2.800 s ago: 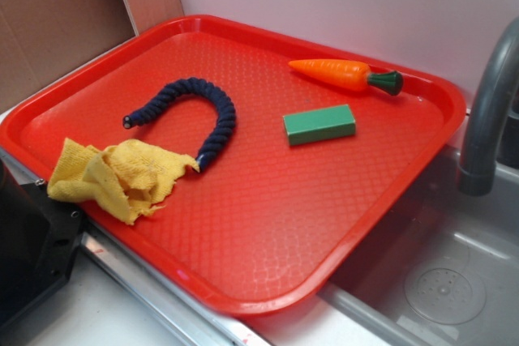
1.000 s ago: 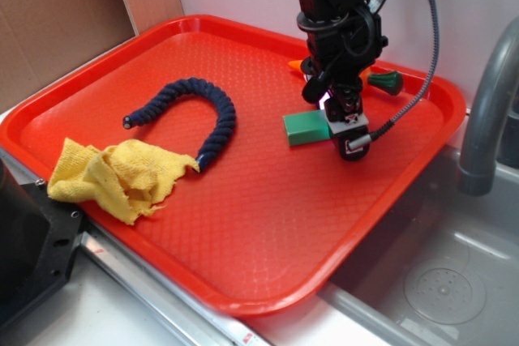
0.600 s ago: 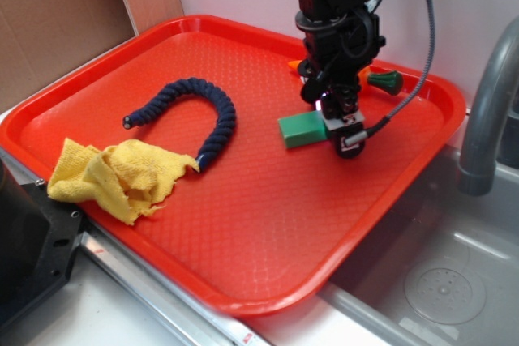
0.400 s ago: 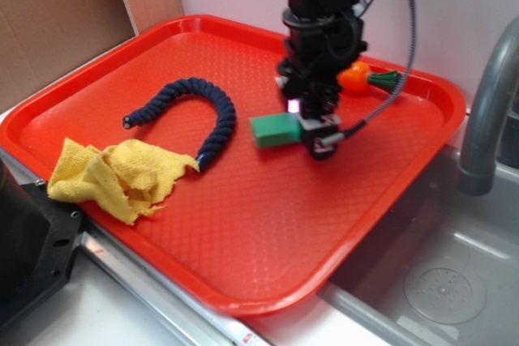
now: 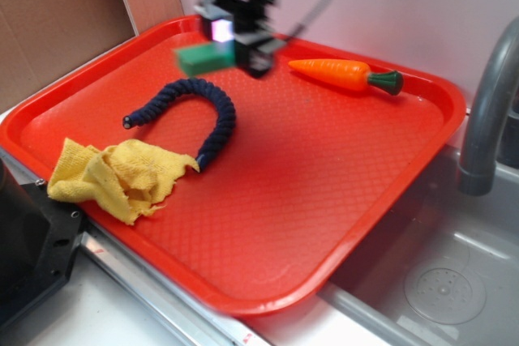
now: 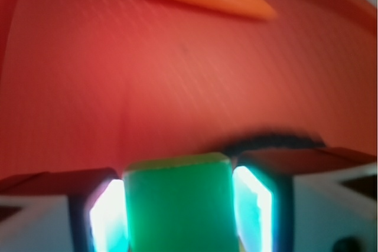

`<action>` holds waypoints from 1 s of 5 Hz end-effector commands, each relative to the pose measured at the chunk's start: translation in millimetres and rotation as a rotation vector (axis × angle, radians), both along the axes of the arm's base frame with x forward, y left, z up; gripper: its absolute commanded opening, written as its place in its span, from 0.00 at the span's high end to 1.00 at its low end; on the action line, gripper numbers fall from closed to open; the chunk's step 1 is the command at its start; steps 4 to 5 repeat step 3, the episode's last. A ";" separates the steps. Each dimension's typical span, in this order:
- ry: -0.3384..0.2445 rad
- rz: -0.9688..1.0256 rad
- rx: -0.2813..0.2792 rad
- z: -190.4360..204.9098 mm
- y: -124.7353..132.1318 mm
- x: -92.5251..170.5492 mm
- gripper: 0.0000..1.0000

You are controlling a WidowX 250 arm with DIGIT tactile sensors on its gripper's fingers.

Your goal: Grab the green block.

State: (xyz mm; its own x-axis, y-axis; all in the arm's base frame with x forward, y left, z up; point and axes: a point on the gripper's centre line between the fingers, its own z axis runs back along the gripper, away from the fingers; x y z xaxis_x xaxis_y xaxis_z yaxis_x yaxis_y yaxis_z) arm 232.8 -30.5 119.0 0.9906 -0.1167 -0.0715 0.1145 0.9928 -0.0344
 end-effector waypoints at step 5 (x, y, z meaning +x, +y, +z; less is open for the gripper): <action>-0.180 -0.019 0.113 43.6 1.9 -60.4 1.00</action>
